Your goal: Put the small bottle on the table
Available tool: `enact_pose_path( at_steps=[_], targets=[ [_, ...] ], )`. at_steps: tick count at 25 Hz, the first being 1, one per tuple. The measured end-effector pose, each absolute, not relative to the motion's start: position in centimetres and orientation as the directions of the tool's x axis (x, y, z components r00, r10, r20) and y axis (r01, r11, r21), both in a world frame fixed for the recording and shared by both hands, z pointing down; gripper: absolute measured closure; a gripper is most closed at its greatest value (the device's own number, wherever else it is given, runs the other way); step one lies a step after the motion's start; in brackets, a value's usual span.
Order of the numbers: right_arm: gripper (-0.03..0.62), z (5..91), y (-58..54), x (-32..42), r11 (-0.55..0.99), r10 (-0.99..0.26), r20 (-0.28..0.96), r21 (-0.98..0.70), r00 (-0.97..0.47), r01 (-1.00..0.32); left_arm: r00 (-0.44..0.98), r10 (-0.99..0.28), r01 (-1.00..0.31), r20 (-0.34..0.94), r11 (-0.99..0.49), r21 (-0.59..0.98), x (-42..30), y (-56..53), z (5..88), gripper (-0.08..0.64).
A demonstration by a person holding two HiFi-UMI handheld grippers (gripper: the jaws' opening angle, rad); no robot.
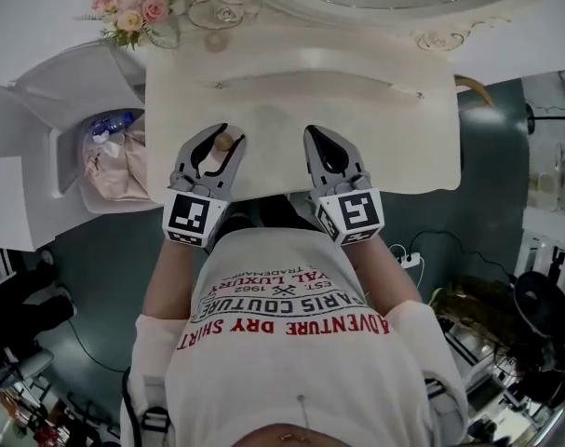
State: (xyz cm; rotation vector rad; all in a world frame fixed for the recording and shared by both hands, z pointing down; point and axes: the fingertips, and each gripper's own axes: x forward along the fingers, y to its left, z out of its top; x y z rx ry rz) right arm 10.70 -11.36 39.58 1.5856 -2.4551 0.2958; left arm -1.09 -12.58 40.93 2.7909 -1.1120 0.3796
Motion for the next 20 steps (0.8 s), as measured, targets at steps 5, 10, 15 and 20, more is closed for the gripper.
enact_pose_path(
  at_steps=[5,10,15,20],
  targets=[
    [0.592,41.1,-14.0,12.0,0.47,-0.834,0.289,-0.075,-0.47,-0.88,0.65,-0.695,-0.734,0.307,-0.679,0.017,0.4,-14.6,43.5,0.425],
    [0.592,43.8,-16.2,12.7,0.511,-0.8,0.315,-0.091,-0.511,-0.855,0.625,-0.71,-0.755,0.323,-0.655,0.02,1.7,-16.4,46.4,0.425],
    [0.592,45.6,-17.6,12.8,0.534,-0.781,0.322,-0.099,-0.535,-0.84,0.617,-0.71,-0.758,0.338,-0.652,0.015,2.5,-17.5,49.1,0.423],
    [0.593,47.4,-18.2,12.7,0.547,-0.766,0.345,-0.093,-0.543,-0.832,0.613,-0.703,-0.761,0.359,-0.649,0.029,3.0,-18.1,51.7,0.423]
  ],
)
